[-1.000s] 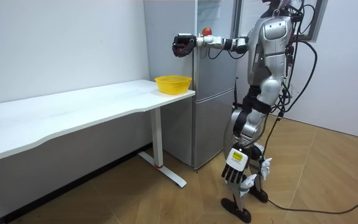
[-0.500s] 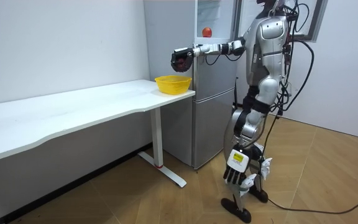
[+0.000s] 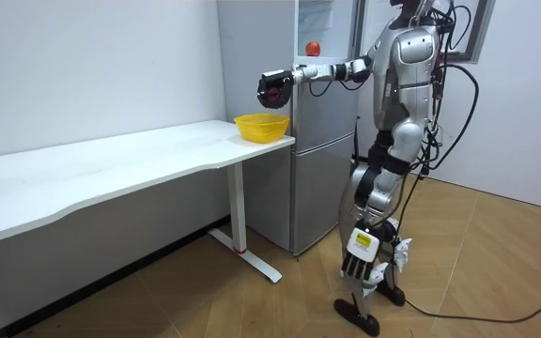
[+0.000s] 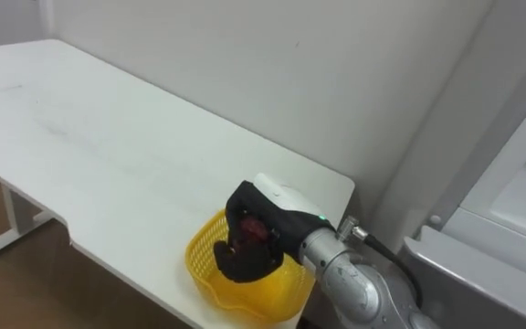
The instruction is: Retrieve from the upper fridge
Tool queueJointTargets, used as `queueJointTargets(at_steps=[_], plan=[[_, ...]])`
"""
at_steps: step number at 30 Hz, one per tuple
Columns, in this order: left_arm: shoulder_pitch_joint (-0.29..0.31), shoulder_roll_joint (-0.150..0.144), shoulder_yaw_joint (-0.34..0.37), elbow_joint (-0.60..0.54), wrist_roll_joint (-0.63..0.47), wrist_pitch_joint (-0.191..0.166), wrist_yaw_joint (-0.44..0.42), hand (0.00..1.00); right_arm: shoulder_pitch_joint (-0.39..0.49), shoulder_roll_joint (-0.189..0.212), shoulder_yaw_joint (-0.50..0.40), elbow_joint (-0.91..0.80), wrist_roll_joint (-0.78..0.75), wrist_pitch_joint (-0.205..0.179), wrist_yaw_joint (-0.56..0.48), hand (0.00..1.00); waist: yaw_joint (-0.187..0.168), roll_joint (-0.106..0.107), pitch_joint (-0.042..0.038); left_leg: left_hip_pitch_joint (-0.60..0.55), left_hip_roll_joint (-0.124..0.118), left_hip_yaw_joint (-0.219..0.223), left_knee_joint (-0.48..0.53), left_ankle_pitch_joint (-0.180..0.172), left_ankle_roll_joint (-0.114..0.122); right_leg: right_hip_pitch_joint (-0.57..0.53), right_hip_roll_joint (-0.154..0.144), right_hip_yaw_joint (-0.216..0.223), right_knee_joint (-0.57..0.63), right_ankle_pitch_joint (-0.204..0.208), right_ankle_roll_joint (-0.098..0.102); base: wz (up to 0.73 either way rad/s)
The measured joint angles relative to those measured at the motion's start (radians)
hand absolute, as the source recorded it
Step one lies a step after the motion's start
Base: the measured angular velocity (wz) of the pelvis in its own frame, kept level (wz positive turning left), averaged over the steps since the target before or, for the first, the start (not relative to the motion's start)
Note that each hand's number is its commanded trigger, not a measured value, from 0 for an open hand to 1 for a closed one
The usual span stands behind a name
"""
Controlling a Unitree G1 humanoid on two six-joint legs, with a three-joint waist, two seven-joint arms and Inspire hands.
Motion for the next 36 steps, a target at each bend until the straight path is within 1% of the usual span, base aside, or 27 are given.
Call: queueJointTargets(at_steps=[1, 3, 6, 9, 13, 17, 22, 27, 36], plan=[[-0.001, 0.000, 0.000, 0.000, 0.000, 0.000, 0.000, 0.00, 0.000, 0.000, 0.000, 0.000, -0.013, 0.000, -0.002, 0.00, -0.002, 0.004, 0.0026, -0.005, -0.001, -0.004, 0.004, 0.000, 0.000, -0.004, 0.000, 0.000, 0.001, 0.000, 0.000, 0.07], [-0.002, 0.000, 0.000, 0.000, 0.000, 0.000, 0.003, 0.00, 0.000, 0.000, 0.000, 0.000, -0.016, 0.000, -0.007, 0.00, -0.002, 0.009, 0.0044, -0.012, -0.001, -0.004, 0.006, 0.000, 0.000, -0.010, 0.000, 0.000, 0.002, 0.000, 0.000, 0.00], [0.002, -0.001, -0.002, -0.001, 0.000, 0.000, 0.007, 0.00, 0.000, 0.000, 0.000, 0.000, -0.025, 0.000, -0.012, 0.00, -0.008, 0.023, 0.0042, -0.018, -0.005, -0.005, 0.013, 0.000, 0.000, -0.012, -0.002, -0.002, 0.002, 0.000, 0.000, 0.00], [0.003, -0.002, -0.010, -0.001, 0.000, 0.001, 0.009, 0.00, 0.000, 0.000, 0.000, 0.000, -0.048, 0.000, -0.013, 0.00, -0.009, 0.036, 0.0015, -0.018, -0.009, -0.005, 0.016, 0.000, 0.000, -0.011, -0.003, -0.003, 0.003, 0.000, 0.000, 0.00], [-0.002, -0.003, -0.010, -0.002, 0.000, 0.001, 0.014, 0.00, 0.000, 0.000, 0.000, 0.000, -0.054, 0.000, -0.013, 0.00, -0.010, 0.045, -0.0028, -0.018, -0.010, -0.005, 0.018, 0.000, 0.001, -0.011, -0.004, -0.003, 0.004, 0.000, 0.000, 0.00], [-0.002, -0.003, -0.011, -0.002, 0.001, 0.002, 0.028, 0.00, 0.000, 0.000, 0.000, 0.000, -0.053, 0.000, -0.022, 0.00, -0.009, 0.046, -0.0046, -0.017, -0.010, -0.005, 0.019, 0.000, 0.001, -0.011, -0.003, 0.002, 0.004, 0.000, 0.000, 0.00], [-0.001, -0.003, -0.010, -0.004, 0.002, 0.007, 0.027, 0.00, 0.000, 0.000, 0.000, -0.002, -0.055, 0.000, -0.028, 0.00, -0.010, 0.046, -0.0062, -0.017, -0.009, -0.006, 0.020, 0.000, 0.001, -0.011, -0.004, 0.002, 0.004, 0.000, 0.000, 0.00], [-0.001, -0.004, -0.010, -0.004, 0.001, 0.006, 0.026, 0.00, 0.000, 0.000, 0.000, -0.006, -0.068, 0.000, -0.028, 0.00, -0.011, 0.053, -0.0097, -0.017, -0.009, -0.006, 0.023, 0.000, 0.001, -0.009, -0.005, -0.001, 0.005, 0.000, 0.000, 0.00], [0.001, -0.004, -0.008, -0.014, 0.002, 0.005, 0.007, 0.00, 0.000, -0.003, 0.000, -0.017, -0.091, 0.000, -0.028, 0.00, -0.015, 0.059, -0.0109, -0.013, -0.008, -0.004, 0.026, 0.000, 0.001, -0.005, -0.005, -0.001, 0.005, 0.000, 0.000, 0.00]])
